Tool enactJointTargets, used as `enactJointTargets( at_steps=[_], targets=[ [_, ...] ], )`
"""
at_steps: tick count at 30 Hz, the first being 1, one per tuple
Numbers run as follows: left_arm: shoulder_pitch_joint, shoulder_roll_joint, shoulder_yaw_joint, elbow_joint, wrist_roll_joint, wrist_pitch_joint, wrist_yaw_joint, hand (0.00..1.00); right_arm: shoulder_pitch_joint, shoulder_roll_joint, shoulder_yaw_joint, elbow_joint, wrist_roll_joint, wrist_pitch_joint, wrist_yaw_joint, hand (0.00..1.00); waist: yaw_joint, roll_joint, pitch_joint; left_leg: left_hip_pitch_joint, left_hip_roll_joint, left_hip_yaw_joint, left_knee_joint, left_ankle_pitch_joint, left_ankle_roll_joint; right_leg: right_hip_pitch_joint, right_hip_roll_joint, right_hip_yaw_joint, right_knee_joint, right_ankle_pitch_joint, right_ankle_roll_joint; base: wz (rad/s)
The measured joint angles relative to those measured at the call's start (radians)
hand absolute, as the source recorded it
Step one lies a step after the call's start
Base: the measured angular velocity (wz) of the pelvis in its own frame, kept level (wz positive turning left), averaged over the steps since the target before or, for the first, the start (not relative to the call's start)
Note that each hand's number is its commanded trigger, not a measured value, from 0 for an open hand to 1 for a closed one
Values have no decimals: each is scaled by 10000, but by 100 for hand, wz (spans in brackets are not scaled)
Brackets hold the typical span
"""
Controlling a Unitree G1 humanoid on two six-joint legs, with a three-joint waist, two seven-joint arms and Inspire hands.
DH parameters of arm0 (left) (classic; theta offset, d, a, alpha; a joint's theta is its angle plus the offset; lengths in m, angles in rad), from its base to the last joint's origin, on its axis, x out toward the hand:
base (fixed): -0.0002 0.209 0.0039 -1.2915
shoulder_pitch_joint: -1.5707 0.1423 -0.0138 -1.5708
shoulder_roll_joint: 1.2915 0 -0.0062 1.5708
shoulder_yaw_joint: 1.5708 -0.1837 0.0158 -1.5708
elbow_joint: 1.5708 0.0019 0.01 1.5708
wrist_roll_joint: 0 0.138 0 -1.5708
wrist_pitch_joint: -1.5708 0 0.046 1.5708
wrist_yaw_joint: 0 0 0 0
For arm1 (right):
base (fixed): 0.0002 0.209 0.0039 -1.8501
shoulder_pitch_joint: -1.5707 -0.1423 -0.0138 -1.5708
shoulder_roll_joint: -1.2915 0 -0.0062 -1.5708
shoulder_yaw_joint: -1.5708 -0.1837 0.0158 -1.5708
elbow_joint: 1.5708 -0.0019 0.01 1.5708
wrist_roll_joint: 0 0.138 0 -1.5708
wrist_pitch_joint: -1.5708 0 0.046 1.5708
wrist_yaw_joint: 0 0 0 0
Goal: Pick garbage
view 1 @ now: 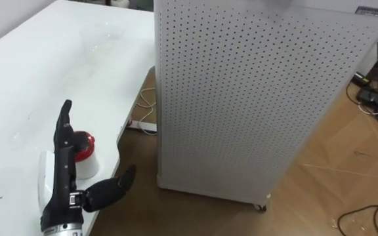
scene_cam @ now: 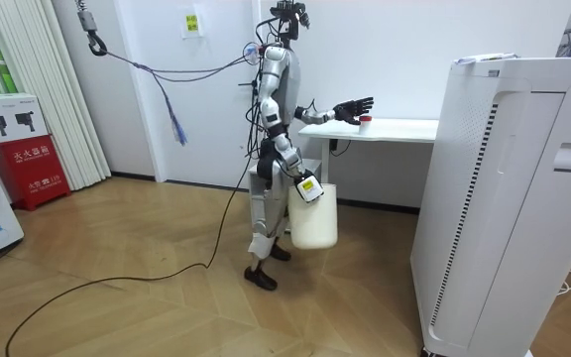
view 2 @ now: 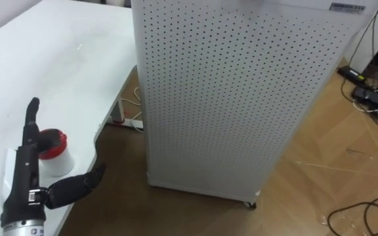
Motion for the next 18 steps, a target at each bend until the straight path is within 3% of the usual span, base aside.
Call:
enactJointTargets(
  at_steps=[5, 6, 7, 8, 9, 10, 14, 15, 17, 18],
  targets=[
    [-2, 124, 4, -40, -4, -1, 455, 0, -32, -47, 195, 40, 1, -10, -192, 100, 12, 25, 30, -12, -31, 77, 330, 1, -72, 157, -116, 92, 136, 32, -49, 8],
    [-46, 167, -23, -90, -57, -2, 473, 0, -51, -32, 268, 55, 26, -13, -281, 100, -59, -238, 247, -764, -213, 676, 1537, -260, -454, 380, -343, 765, -18, 72, -96, 62],
    [-151, 138, -154, -316, -86, -3, 471, 0, -49, -60, 232, 174, 154, -32, -400, 100, -43, -215, 179, -1598, -128, 1194, 1162, -200, -661, 354, -415, 1452, -154, 59, -78, 78],
    [-204, 114, -234, -470, -82, -5, 473, 0, -84, -85, 132, 314, 218, -34, -422, 100, -51, -163, 165, -1964, 6, 1271, 612, 200, -760, 271, -390, 1482, -101, -23, 38, 59],
    [-213, 131, -250, -609, -22, -35, 520, 0, -151, 45, 25, 703, 244, 26, -525, 100, 167, -315, 206, -2144, 78, 2004, 713, 843, -170, 62, -550, 1444, 188, -331, 360, 19],
    [-155, 119, -161, -598, -26, -17, 607, 0, -159, 87, 29, 725, 193, 28, -606, 100, 431, -275, 215, -2062, 123, 2111, 638, 846, -163, -88, -567, 1154, 311, -338, 443, -10],
    [10, 101, 312, -591, -35, 50, 634, 0, -182, 126, 22, 319, -6, 3, -648, 100, 480, -154, 212, -1577, 147, 1933, 484, 804, -183, -116, -426, 773, -316, 102, 375, -11],
    [74, 98, 298, -594, -23, 47, 633, 0, -165, 126, 23, 309, -3, 7, -692, 100, 478, -126, 97, -1426, 162, 1885, 281, 793, -198, -71, -385, 614, -286, 129, 342, -7],
    [171, 96, 293, -590, -26, 49, 632, 0, -166, 123, 25, 346, -1, 9, -693, 100, 419, -18, 98, -1304, 191, 1846, 198, 790, -235, 4, -271, 573, -297, 149, 292, -7],
    [284, 90, 270, -589, -25, 50, 631, 0, -83, 121, 27, 371, 1, 17, -630, 100, 346, 53, 55, -1254, 195, 1788, 196, 776, -263, 50, -237, 557, -279, 153, 285, 0]
  ],
)
